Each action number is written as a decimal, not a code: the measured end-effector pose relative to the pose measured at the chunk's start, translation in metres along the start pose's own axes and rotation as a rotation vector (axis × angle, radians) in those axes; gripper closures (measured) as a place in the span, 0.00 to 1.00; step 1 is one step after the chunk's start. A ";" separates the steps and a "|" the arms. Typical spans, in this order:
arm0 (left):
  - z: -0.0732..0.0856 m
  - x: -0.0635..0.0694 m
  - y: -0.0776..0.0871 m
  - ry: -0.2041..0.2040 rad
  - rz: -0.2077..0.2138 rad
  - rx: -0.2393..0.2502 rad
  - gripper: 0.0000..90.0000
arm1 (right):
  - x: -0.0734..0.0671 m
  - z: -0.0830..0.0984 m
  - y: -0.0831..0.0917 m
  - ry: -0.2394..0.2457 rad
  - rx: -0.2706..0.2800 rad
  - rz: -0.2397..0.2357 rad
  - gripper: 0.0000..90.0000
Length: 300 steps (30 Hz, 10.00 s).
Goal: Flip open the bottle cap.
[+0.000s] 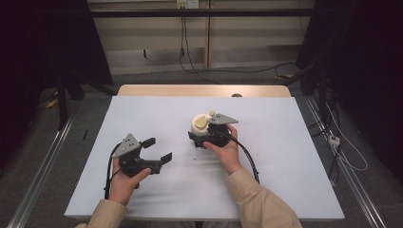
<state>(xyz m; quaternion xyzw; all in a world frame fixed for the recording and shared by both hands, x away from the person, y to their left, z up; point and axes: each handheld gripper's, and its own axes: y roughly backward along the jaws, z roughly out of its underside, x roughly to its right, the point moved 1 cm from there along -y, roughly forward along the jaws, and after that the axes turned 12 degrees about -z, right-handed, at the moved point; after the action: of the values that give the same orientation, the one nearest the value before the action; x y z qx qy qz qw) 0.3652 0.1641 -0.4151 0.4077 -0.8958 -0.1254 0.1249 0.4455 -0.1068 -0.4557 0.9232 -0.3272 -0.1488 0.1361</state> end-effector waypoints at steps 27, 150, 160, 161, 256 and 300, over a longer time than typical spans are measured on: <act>-0.022 0.010 -0.039 0.011 -0.010 -0.062 0.54 | 0.000 0.000 -0.001 -0.002 0.002 0.001 0.06; -0.072 0.048 -0.098 -0.047 0.000 -0.126 1.00 | 0.000 0.001 0.000 -0.012 0.000 0.000 0.06; -0.076 0.048 -0.100 -0.048 -0.003 -0.121 1.00 | 0.000 0.000 0.001 -0.011 -0.004 -0.001 0.06; -0.076 0.048 -0.101 -0.046 -0.003 -0.121 1.00 | 0.000 0.000 0.001 -0.011 -0.004 -0.001 0.06; -0.096 0.049 -0.122 -0.063 -0.039 -0.116 1.00 | -0.001 0.000 0.002 -0.016 -0.009 0.002 0.06; -0.084 0.039 -0.110 -0.045 -0.047 -0.130 0.87 | -0.003 0.005 0.012 -0.037 -0.036 -0.017 0.03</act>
<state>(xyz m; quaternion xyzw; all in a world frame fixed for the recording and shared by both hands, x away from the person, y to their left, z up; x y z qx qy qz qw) 0.4448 0.0543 -0.3678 0.4165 -0.8786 -0.1954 0.1279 0.4351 -0.1145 -0.4552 0.9204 -0.3192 -0.1728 0.1452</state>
